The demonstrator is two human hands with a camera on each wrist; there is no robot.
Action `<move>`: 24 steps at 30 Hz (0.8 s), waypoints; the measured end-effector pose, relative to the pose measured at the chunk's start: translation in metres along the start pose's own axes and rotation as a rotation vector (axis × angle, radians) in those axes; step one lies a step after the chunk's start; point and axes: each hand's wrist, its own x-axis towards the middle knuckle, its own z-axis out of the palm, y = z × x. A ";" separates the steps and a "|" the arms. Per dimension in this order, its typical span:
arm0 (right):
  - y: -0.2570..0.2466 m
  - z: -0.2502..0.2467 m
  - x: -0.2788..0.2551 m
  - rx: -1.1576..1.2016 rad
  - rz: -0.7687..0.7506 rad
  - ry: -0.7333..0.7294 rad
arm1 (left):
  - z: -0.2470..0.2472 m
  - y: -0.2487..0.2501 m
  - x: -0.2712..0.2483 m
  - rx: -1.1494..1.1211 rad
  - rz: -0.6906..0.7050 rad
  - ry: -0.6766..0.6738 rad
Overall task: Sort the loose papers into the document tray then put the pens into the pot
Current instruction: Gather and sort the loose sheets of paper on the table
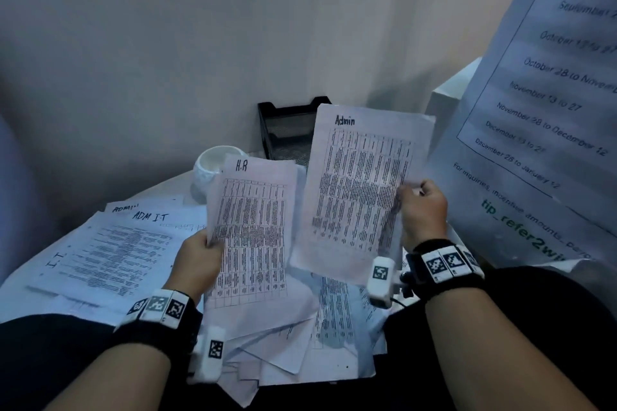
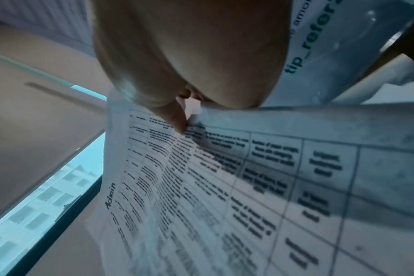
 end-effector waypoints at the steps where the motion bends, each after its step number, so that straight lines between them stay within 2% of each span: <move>1: 0.004 0.002 -0.001 0.004 0.036 -0.015 | -0.001 0.002 -0.002 0.004 0.014 -0.009; 6: 0.023 0.014 -0.008 -0.032 0.104 -0.061 | -0.003 0.009 -0.004 -0.066 0.070 -0.042; 11: 0.047 0.037 -0.037 -0.080 0.250 -0.282 | 0.006 0.018 -0.012 -0.260 0.016 -0.179; 14: 0.064 0.051 -0.057 -0.071 0.319 -0.360 | 0.015 0.020 -0.017 -0.353 -0.021 -0.231; 17: 0.070 0.056 -0.067 -0.079 0.357 -0.352 | 0.024 0.022 -0.025 -0.230 0.035 -0.328; 20: 0.079 0.055 -0.063 -0.079 0.370 -0.343 | 0.027 0.012 -0.022 -0.001 0.092 -0.273; 22: 0.089 0.046 -0.051 -0.056 0.404 -0.259 | 0.027 0.006 -0.016 0.064 0.085 -0.211; 24: 0.098 0.030 -0.036 -0.110 0.434 -0.095 | 0.024 0.007 -0.015 0.103 0.078 -0.158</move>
